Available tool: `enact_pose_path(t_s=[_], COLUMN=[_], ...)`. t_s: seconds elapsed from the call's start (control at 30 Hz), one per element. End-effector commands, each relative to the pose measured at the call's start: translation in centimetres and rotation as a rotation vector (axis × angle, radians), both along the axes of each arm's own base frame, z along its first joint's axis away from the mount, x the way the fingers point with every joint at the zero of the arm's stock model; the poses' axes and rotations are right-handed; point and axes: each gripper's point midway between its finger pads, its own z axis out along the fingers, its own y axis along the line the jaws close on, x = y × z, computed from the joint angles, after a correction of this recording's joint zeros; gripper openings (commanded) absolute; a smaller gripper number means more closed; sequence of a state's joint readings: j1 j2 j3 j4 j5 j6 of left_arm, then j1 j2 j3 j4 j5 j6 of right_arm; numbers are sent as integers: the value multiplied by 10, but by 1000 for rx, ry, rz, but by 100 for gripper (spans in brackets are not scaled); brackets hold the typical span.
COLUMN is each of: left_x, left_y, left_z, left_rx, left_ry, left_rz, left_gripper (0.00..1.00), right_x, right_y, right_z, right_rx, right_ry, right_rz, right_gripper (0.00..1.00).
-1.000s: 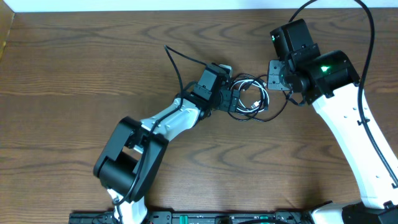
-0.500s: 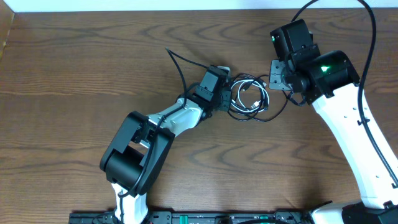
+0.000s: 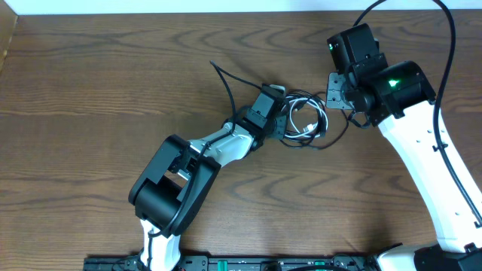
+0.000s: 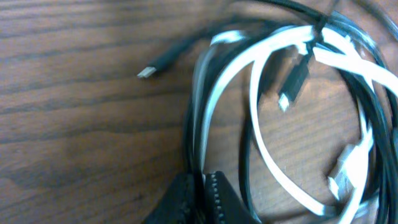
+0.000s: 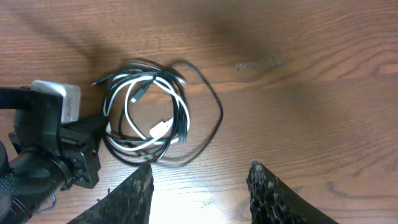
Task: Untangle cables
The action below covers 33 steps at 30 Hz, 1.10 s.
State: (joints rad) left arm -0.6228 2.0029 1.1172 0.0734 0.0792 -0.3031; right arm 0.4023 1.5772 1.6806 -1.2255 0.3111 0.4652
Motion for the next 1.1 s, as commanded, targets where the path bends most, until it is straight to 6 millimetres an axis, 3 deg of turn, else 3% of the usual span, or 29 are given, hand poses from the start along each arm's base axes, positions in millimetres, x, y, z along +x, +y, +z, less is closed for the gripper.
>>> enact_pose_path(t_s=[0.0,0.2,0.43,0.5,0.67,0.83,0.93,1.07], left_x=[-4,1,14,18,19,15,12,9], left_y=[10,36,56,62,73,78,80,81], left_z=[-15,-6,61,90,132,153,161,173], left_rx=[43,152,141,108,62,44,40,24], left_ry=[28,-5,-124,-170,-234,-263,-274,-291], left_rz=[24,101,133,154,182,188,185,185], left_gripper=[7,7,7,8,7,7,7,7], right_x=[1,2,3,2,-3,-10,-14,-13], right_y=[-5,-12,-24,-16,6,42,64,72], right_z=[2,3,-16,-34,-82,-126,-140,-149], right_rx=[-7,-34,-30,7,110,261,331,346], right_ry=[-12,-24,0,32,100,146,144,118], right_rz=[-27,-56,-113,-93,-41,102,204,216], right_gripper=[46,47,49,49,50,52,55,64])
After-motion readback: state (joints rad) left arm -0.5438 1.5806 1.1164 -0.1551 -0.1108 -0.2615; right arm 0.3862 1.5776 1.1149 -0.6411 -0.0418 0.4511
